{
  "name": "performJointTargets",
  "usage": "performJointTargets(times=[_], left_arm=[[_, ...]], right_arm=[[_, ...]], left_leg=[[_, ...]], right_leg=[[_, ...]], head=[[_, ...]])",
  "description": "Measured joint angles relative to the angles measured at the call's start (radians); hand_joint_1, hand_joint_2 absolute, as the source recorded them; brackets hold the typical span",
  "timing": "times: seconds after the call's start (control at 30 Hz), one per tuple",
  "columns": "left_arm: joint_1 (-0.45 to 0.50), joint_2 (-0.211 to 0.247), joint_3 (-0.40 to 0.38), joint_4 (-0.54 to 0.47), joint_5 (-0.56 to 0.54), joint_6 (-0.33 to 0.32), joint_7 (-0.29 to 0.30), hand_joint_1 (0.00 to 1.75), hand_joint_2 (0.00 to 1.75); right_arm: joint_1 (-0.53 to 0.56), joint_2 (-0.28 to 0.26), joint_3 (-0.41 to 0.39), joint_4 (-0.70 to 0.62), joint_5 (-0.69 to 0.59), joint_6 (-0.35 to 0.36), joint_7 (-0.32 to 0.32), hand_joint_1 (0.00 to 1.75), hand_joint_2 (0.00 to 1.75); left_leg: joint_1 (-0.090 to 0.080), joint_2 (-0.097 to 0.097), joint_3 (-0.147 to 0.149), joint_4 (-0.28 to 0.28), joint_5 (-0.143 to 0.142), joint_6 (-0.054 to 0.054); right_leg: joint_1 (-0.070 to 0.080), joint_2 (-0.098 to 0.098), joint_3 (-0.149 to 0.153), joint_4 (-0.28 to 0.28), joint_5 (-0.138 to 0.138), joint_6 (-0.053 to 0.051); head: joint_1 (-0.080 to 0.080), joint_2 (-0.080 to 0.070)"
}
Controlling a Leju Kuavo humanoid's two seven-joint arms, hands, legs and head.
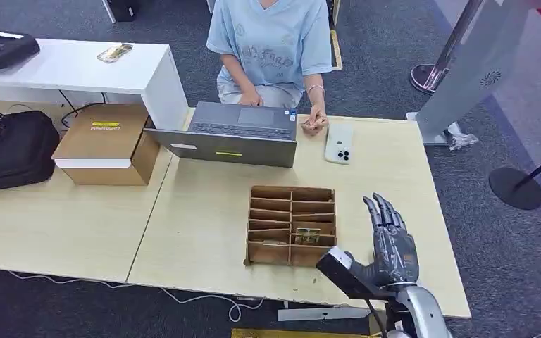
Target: Pass the card to the sensor for recognition and then transmit it.
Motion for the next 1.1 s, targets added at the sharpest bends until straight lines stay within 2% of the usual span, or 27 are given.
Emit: performJointTargets(times=[0.57, 1.1], left_arm=[[0.000, 0.000, 0.000, 0.000, -0.008, 0.006, 0.000, 0.00, 0.00], [0.000, -0.002, -0.015, 0.000, -0.025, 0.004, -0.005, 0.00, 0.00]], right_arm=[[-0.048, -0.033, 0.012, 0.027, -0.073, 0.008, -0.046, 0.00, 1.75], [-0.123, -0.041, 0.086, 0.114, -0.084, 0.045, -0.057, 0.00, 1.75]], left_leg=[[0.000, 0.000, 0.000, 0.000, 0.000, 0.000], [0.000, 0.000, 0.000, 0.000, 0.000, 0.000]], right_leg=[[0.000, 0.000, 0.000, 0.000, 0.000, 0.000], [0.000, 0.000, 0.000, 0.000, 0.000, 0.000]], head=[[0.000, 0.000], [0.000, 0.000]])
